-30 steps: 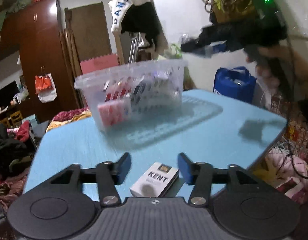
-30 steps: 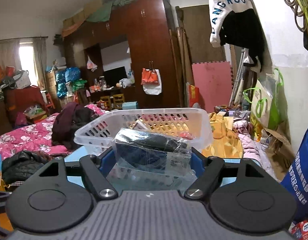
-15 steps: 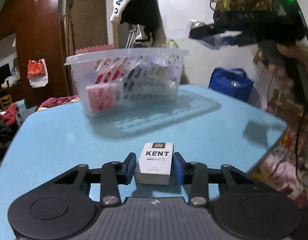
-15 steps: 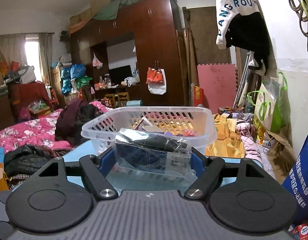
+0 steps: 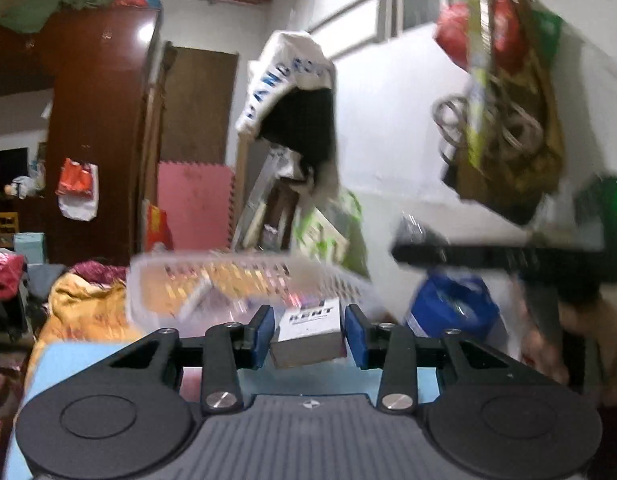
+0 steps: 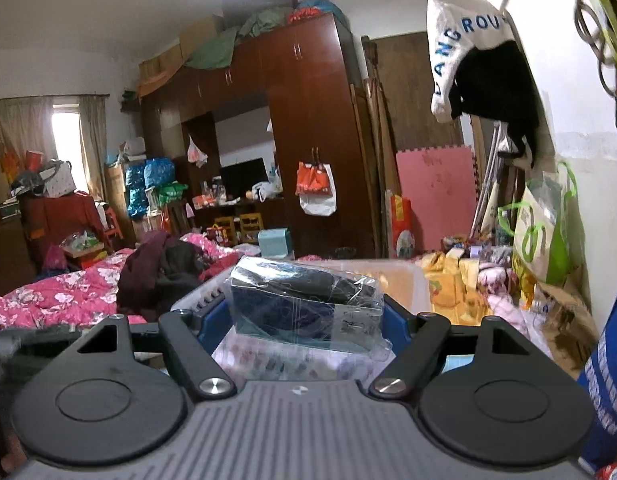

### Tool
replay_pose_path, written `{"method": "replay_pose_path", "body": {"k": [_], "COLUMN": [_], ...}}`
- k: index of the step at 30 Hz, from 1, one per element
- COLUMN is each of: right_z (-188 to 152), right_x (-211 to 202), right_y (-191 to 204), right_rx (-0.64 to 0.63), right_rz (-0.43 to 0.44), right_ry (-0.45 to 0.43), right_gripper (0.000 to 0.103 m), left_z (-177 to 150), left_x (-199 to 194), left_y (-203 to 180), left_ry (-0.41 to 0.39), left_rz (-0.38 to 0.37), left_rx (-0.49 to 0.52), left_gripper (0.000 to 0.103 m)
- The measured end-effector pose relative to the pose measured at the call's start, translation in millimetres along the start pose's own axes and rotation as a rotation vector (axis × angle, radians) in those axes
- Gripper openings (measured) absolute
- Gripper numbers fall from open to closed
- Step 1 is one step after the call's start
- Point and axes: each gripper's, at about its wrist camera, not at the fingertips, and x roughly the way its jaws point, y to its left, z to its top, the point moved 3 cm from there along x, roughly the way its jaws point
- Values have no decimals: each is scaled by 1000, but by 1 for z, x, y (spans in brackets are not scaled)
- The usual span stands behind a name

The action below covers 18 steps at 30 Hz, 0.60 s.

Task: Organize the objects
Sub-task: 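Carry the KENT box into the basket with left tool while right tool drops the dark bag there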

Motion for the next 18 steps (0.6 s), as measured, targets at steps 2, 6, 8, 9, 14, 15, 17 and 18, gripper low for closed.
{"method": "replay_pose_path", "body": {"k": [2,6,8,9,14,15,17,18], "right_z": [11,16,10,7,-2,-2,-2,2], "right_x": [21,65,82,87,93,90,80,78], "right_y": [-1,-5,-5,-5,0,-1,-1,-2], "right_rx": [-28,-94,-131,-148,-190,-176,-160,-157], "right_rz": [-37,-74,-93,-103,-131,-127,-112,-107], "right_ry": [15,70,93,96,107,114,117,121], "right_gripper": [79,79,79,80,101,102,103,103], "left_z": [22,40,39,37,34,34,35,35], "left_x": [22,71,93,101,124,124,114,104], "left_y": [8,32,43,49,75,76,77,75], "left_ry": [1,54,84,101,156,165,156,130], "left_rz": [49,135,163,170,236,243,253,258], "left_rx": [-18,-79,-99,-111,-169,-167,-144,-133], "left_gripper": [42,42,42,44,73,73,73,75]}}
